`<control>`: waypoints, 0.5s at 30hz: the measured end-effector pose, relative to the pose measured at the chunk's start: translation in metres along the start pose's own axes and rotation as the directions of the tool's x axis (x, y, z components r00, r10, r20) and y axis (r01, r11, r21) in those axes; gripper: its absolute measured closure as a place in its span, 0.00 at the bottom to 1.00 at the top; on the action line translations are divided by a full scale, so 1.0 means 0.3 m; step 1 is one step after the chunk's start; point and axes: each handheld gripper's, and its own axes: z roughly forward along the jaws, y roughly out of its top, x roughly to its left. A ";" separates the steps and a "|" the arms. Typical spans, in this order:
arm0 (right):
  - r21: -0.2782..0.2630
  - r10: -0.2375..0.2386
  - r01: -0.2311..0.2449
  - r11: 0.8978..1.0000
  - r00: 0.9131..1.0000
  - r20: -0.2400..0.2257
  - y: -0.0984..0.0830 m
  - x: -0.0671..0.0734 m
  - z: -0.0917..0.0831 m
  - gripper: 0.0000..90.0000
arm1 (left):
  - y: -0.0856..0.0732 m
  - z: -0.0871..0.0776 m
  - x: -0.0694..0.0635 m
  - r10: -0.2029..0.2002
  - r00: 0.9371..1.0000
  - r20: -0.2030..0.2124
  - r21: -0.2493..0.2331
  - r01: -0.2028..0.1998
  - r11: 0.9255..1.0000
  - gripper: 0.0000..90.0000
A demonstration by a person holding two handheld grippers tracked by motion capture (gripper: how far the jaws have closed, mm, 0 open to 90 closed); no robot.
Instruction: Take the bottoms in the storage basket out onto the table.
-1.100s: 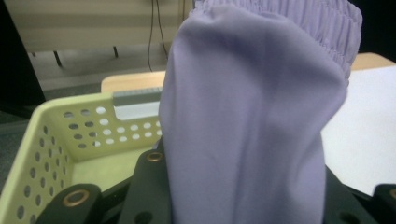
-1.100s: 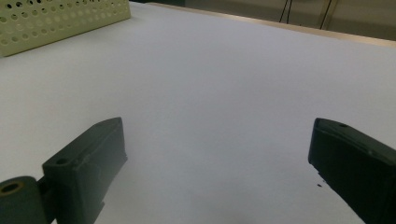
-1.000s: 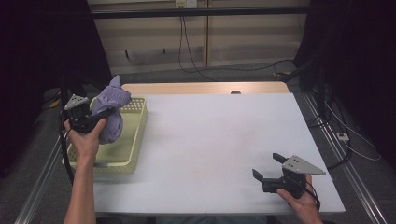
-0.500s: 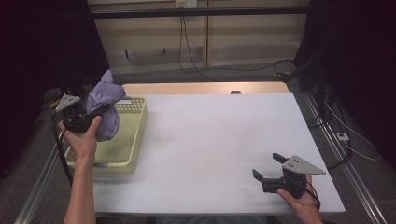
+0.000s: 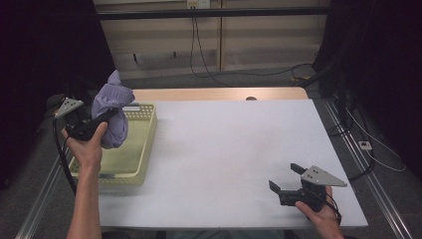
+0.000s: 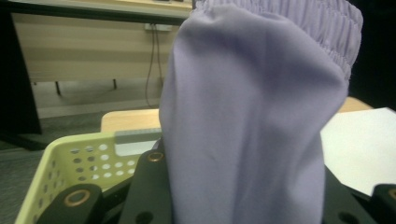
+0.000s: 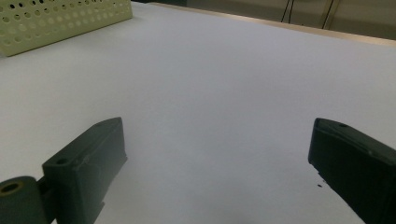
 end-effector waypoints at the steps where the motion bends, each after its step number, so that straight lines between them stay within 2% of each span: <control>1: 0.000 0.000 0.000 1.000 1.000 0.000 0.000 0.000 0.000 0.04 | 0.002 -0.002 -0.002 -0.001 1.000 0.006 -0.003 0.001 1.000 0.74; 6: 0.000 0.001 -0.001 1.000 1.000 0.001 0.000 -0.001 0.000 0.04 | 0.009 -0.010 -0.003 0.000 1.000 0.027 -0.013 0.001 1.000 0.74; 9: 0.000 0.000 0.000 1.000 1.000 0.000 0.000 0.000 0.000 0.04 | 0.012 -0.013 -0.007 0.009 1.000 0.025 -0.006 -0.008 1.000 0.74; 15: 0.000 0.000 0.000 1.000 1.000 0.001 0.000 0.000 0.000 0.04 | 0.025 -0.014 -0.026 0.029 0.998 0.057 -0.006 -0.029 1.000 0.74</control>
